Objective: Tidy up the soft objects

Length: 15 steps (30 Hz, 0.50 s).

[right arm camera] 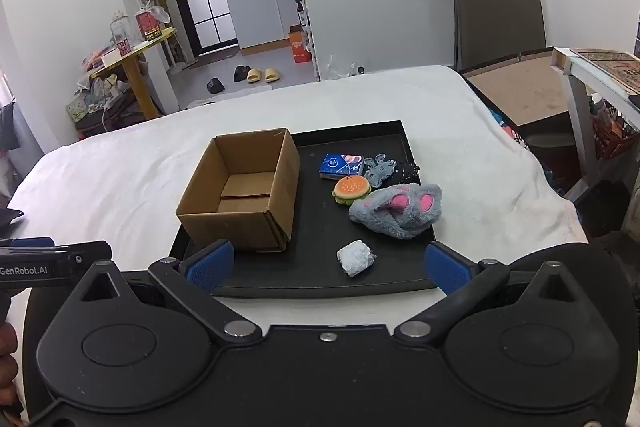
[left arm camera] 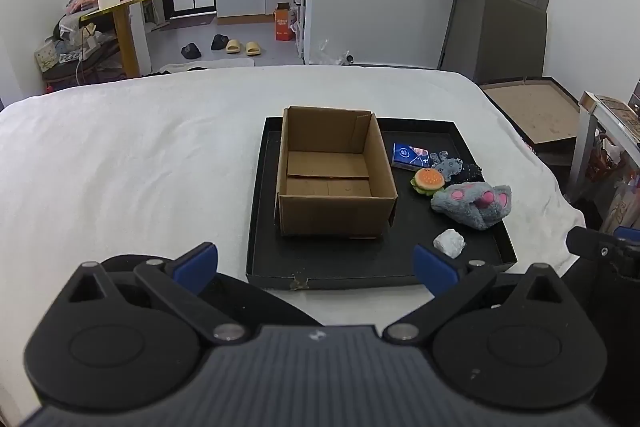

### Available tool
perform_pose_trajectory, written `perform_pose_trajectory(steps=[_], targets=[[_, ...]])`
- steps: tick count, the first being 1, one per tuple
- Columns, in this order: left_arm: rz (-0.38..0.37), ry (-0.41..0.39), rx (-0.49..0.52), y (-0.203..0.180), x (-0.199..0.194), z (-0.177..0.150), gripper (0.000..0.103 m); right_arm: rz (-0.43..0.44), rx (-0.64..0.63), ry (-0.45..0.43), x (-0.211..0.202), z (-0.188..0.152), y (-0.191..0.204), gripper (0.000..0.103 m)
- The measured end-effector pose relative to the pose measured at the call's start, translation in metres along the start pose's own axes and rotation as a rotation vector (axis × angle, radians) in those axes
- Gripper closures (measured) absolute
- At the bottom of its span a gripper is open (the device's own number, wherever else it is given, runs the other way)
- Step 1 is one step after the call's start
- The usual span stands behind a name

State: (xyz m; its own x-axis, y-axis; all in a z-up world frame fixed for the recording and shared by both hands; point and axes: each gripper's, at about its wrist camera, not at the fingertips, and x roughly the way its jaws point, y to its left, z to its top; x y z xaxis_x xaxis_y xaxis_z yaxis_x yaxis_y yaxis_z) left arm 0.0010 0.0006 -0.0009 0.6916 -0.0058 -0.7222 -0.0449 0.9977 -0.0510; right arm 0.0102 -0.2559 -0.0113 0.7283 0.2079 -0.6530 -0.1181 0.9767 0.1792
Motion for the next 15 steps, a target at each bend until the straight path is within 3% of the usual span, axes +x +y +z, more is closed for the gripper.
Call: perform_pose_trajectory(steps=[8, 10, 15], targets=[[-0.018, 0.009, 0.001, 0.007, 0.012, 0.004, 0.000, -0.009, -0.008, 0.002, -0.002, 0.000, 0.003, 0.000], [0.001, -0.009, 0.013, -0.002, -0.008, 0.006, 0.000, -0.012, -0.016, -0.009, -0.002, -0.002, 0.004, 0.000], [0.001, -0.011, 0.014, -0.002, -0.009, 0.006, 0.000, -0.013, -0.021, -0.016, -0.002, -0.002, 0.004, 0.000]])
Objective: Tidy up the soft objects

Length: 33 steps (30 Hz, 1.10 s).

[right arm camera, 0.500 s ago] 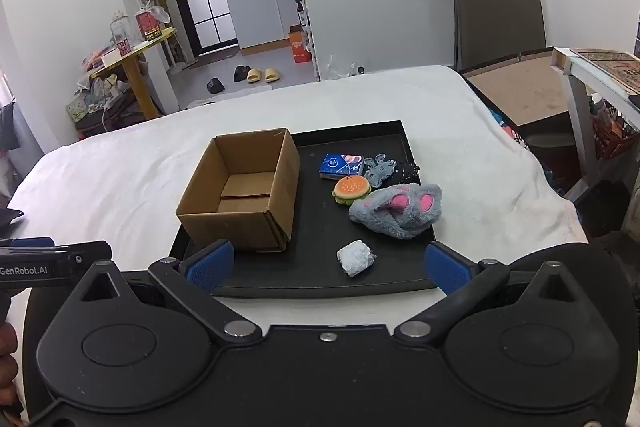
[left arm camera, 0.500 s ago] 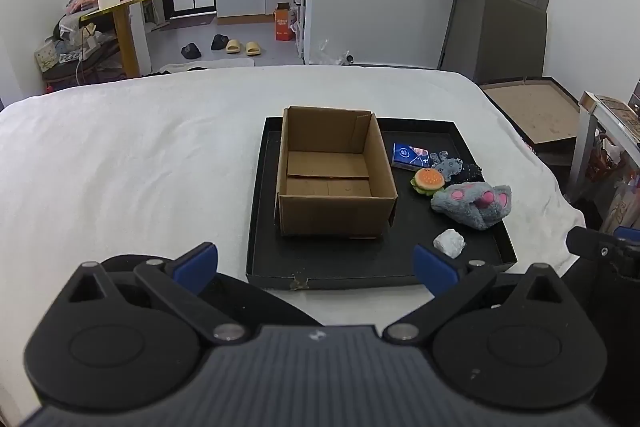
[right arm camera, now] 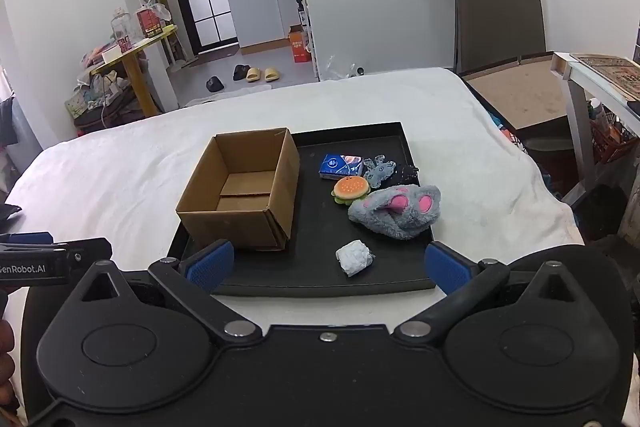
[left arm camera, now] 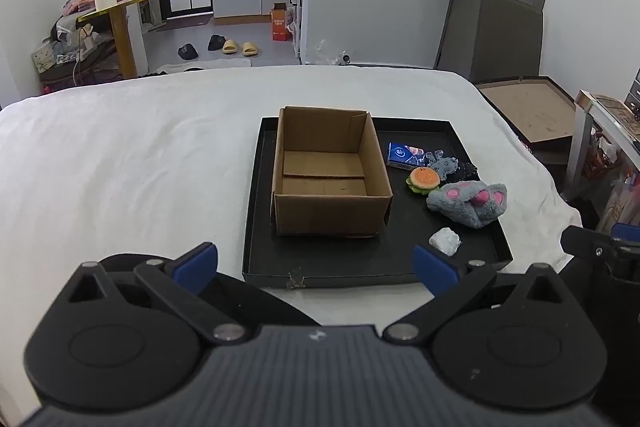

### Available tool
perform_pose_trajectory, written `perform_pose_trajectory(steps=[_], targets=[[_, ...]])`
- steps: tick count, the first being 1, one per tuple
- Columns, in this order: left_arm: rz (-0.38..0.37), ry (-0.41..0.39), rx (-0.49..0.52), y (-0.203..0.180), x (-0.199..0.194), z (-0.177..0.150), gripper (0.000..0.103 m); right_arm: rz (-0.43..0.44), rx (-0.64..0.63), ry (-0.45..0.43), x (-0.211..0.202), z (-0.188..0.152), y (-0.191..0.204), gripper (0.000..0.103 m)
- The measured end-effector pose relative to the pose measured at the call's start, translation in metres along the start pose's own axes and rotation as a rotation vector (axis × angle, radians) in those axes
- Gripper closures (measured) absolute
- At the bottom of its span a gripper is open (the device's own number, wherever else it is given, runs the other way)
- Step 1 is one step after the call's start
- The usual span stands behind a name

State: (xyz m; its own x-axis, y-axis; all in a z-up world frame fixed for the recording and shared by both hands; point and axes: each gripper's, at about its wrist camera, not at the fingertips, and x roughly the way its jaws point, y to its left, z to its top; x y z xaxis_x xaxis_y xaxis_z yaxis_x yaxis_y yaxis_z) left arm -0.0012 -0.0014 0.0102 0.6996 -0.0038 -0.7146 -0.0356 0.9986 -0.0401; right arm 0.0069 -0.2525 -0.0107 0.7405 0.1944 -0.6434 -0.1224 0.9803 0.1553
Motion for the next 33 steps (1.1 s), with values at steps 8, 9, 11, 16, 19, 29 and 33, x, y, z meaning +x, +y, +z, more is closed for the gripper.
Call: perform_pose_trajectory(steps=[8, 9, 11, 16, 19, 29, 33], targets=[[0.000, -0.003, 0.000, -0.0006, 0.0011, -0.0054, 0.000, -0.004, -0.014, 0.010, -0.0007, 0.0024, 0.0015, 0.000], [0.000, -0.005, 0.001, -0.0008, 0.0007, -0.0055, 0.000, -0.004, -0.013, 0.009, -0.0009, 0.0025, 0.0013, 0.000], [-0.001, -0.006, 0.003, -0.0010, 0.0004, -0.0056, 0.000, -0.003, -0.014, 0.008, -0.0010, 0.0024, 0.0015, 0.000], [-0.001, -0.006, 0.002, -0.0015, -0.0001, -0.0056, 0.000, -0.001, -0.019, 0.004, -0.0010, 0.0014, 0.0031, 0.000], [-0.002, -0.005, 0.002, -0.0018, -0.0002, -0.0056, 0.000, -0.001, -0.022, 0.004, -0.0017, 0.0020, 0.0038, 0.000], [-0.010, -0.013, 0.004, -0.0017, -0.0036, -0.0040, 0.000, -0.002, -0.019, 0.001, -0.0017, 0.0027, 0.0041, 0.000], [-0.015, -0.016, -0.005, -0.0006, -0.0039, -0.0033, 0.000, -0.006, -0.023, 0.006, -0.0018, 0.0030, 0.0046, 0.000]])
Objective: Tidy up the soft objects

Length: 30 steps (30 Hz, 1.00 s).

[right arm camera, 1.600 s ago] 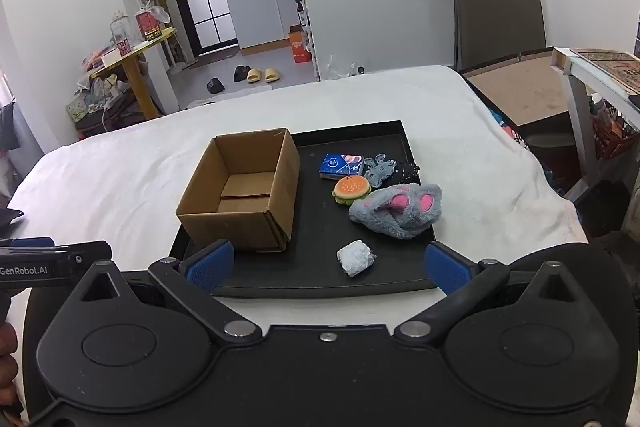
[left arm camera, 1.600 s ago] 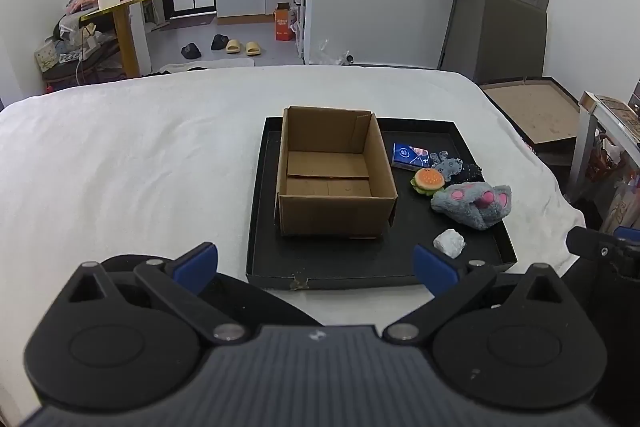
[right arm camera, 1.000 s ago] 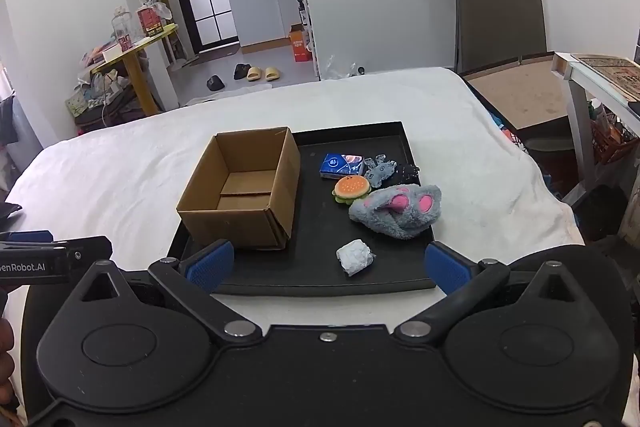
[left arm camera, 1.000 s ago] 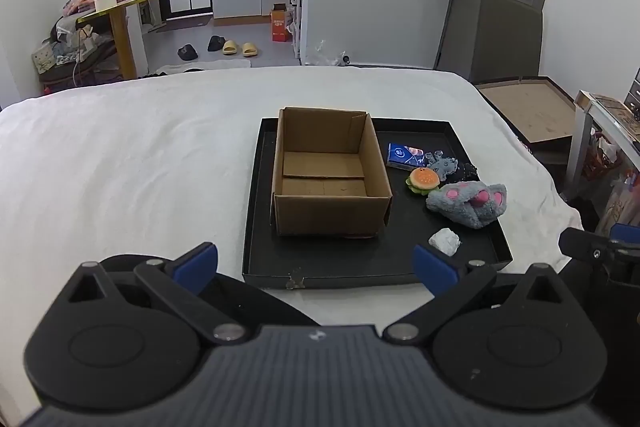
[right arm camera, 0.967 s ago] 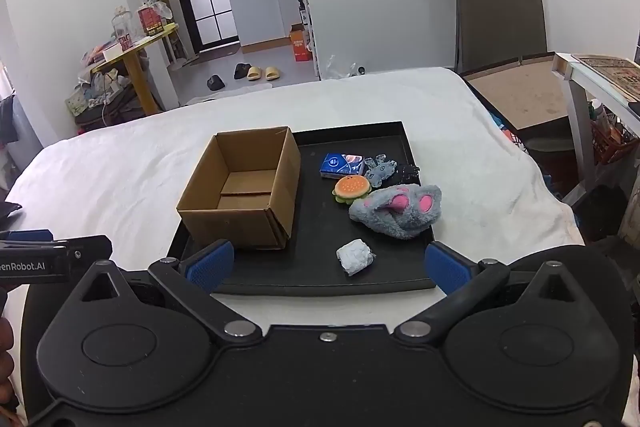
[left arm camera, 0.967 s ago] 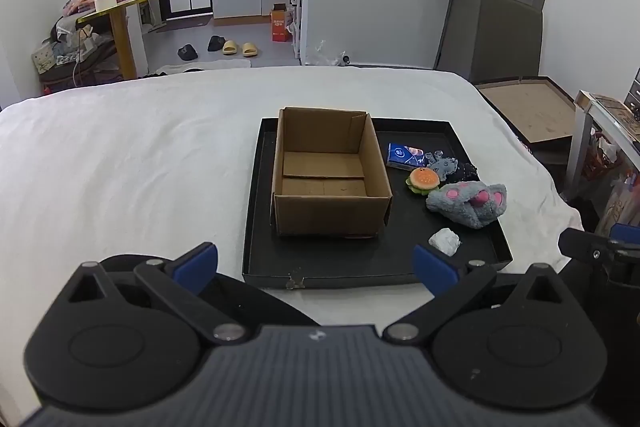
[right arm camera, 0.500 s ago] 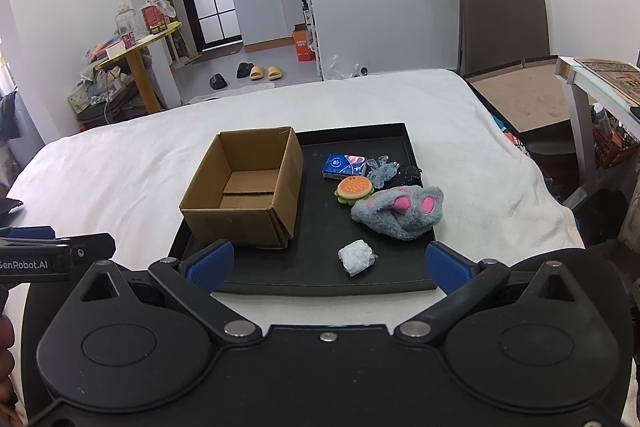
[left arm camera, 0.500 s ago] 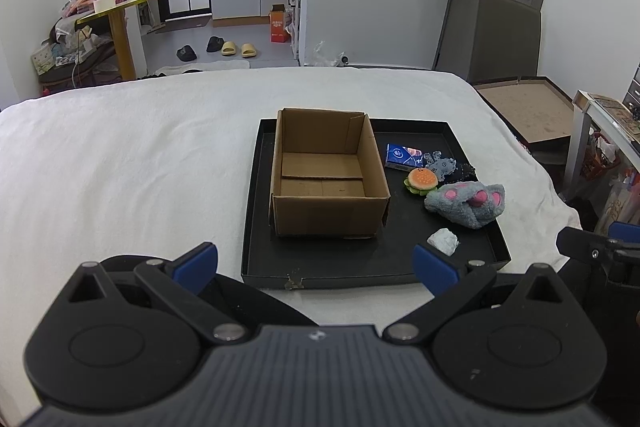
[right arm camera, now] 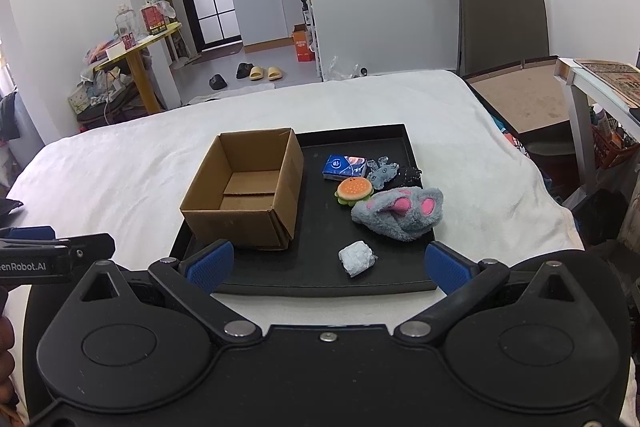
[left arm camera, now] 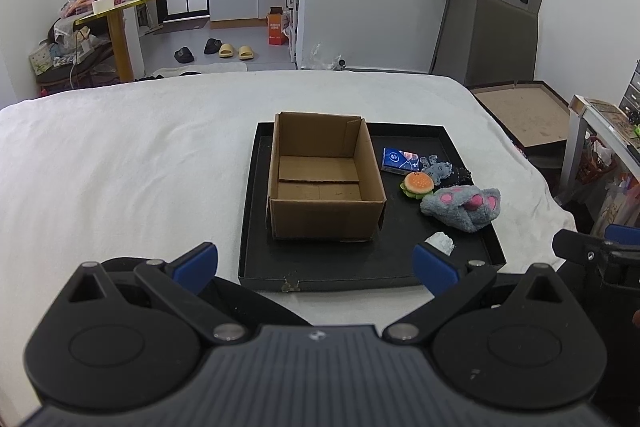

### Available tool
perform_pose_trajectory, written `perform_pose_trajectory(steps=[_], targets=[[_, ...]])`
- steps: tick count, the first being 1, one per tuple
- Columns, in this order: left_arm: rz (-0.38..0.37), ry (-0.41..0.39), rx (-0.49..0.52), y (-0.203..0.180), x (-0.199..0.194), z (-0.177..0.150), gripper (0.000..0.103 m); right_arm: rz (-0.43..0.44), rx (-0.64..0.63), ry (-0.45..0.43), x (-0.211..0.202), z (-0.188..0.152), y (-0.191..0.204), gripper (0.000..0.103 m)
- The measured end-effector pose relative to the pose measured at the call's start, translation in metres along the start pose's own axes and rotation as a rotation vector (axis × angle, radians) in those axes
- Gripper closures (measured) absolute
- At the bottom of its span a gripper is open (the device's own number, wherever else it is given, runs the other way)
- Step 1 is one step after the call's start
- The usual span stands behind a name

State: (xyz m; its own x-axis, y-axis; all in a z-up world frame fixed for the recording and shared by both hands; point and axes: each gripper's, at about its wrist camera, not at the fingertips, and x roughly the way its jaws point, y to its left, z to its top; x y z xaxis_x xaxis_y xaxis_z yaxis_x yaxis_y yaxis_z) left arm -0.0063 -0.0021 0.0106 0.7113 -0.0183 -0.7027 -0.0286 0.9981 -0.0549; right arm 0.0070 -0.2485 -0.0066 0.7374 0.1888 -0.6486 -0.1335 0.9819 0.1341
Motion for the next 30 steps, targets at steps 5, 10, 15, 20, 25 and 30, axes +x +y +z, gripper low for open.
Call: perform_pose_trajectory(steps=[5, 10, 15, 20, 25, 30], targets=[[0.001, -0.006, 0.002, -0.0007, -0.0014, 0.0012, 0.000, -0.004, -0.009, -0.005, -0.0037, 0.0007, 0.0016, 0.000], [0.003, -0.011, 0.003, -0.0016, -0.0019, 0.0034, 0.000, -0.006, -0.006, -0.003, -0.0029, 0.0016, 0.0001, 0.000], [-0.001, -0.009, 0.009, -0.0032, -0.0016, 0.0041, 0.000, -0.007, -0.004, -0.004, -0.0030, 0.0015, 0.0000, 0.000], [0.000, -0.009, 0.015, -0.0044, -0.0014, 0.0031, 0.000, -0.010, -0.004, -0.001, -0.0021, 0.0015, -0.0002, 0.000], [-0.004, -0.009, 0.016, -0.0049, -0.0017, 0.0029, 0.000, -0.010, -0.004, -0.001, -0.0017, 0.0022, -0.0009, 0.000], [-0.003, -0.004, 0.018, -0.0056, 0.0013, 0.0040, 0.000, -0.011, -0.005, 0.000, -0.0010, 0.0020, -0.0007, 0.000]])
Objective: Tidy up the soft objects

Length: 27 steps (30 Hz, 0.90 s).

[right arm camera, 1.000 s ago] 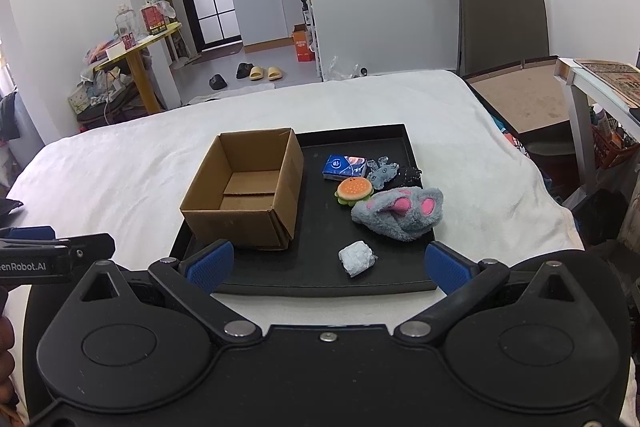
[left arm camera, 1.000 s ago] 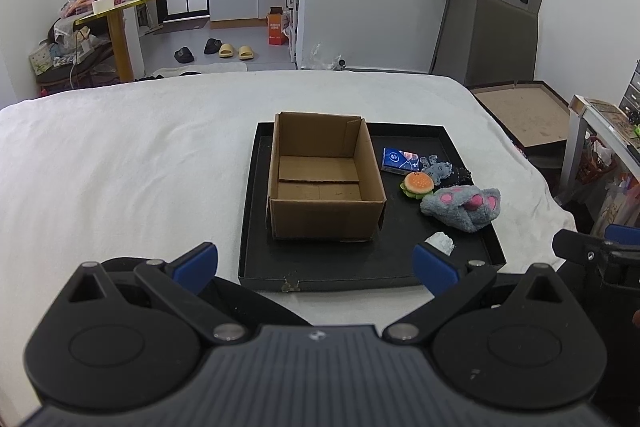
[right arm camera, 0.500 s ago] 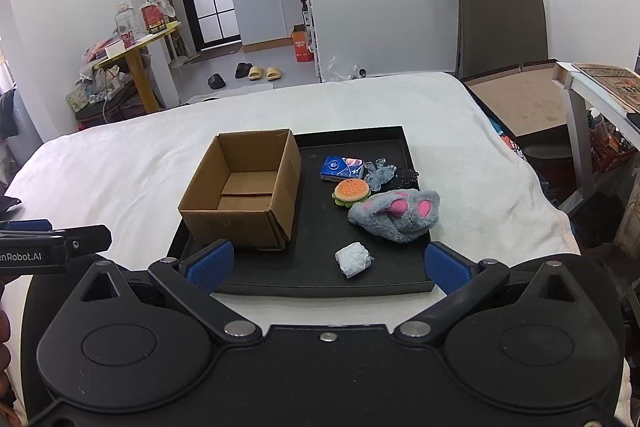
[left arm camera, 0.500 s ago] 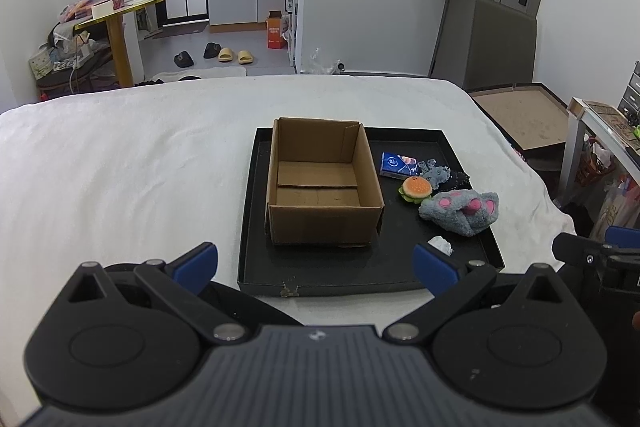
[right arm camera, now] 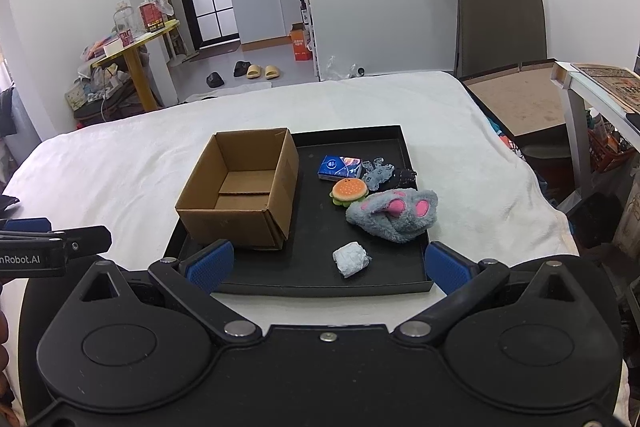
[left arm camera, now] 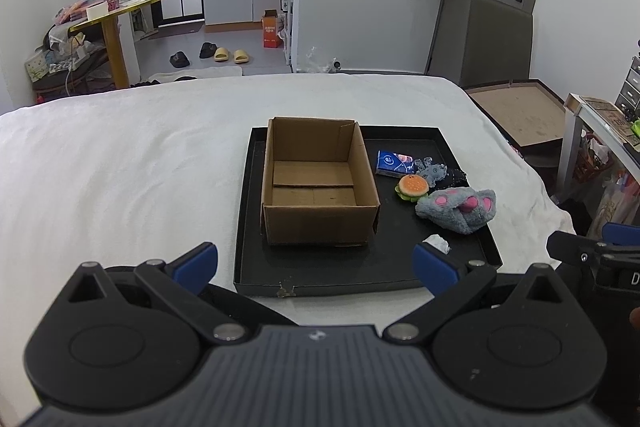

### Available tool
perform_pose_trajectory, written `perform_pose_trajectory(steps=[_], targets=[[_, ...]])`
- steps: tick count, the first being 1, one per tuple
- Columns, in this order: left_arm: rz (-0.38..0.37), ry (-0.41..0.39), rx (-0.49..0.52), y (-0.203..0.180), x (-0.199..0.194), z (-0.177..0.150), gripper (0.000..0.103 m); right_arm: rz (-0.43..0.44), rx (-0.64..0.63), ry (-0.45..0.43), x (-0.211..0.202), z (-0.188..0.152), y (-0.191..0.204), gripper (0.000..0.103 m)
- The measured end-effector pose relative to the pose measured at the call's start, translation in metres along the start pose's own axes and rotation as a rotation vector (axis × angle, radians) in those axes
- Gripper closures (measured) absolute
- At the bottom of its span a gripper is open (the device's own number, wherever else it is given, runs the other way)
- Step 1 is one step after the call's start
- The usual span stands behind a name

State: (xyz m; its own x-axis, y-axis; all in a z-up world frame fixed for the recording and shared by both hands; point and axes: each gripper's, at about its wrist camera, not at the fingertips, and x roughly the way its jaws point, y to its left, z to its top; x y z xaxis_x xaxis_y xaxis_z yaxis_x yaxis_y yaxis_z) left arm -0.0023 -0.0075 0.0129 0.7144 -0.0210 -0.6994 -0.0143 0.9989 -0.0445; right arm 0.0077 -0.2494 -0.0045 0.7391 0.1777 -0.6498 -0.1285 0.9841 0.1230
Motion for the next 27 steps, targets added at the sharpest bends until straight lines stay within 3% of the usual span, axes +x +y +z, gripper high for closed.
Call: perform_pose_trajectory(steps=[13, 27], targets=[[0.018, 0.015, -0.007, 0.000, 0.019, 0.005, 0.000, 0.000, -0.018, 0.021, 0.017, 0.003, 0.000, 0.000], [0.067, 0.033, -0.047, 0.005, 0.060, 0.015, 0.000, -0.013, 0.063, 0.050, 0.059, 0.003, -0.019, 0.000]])
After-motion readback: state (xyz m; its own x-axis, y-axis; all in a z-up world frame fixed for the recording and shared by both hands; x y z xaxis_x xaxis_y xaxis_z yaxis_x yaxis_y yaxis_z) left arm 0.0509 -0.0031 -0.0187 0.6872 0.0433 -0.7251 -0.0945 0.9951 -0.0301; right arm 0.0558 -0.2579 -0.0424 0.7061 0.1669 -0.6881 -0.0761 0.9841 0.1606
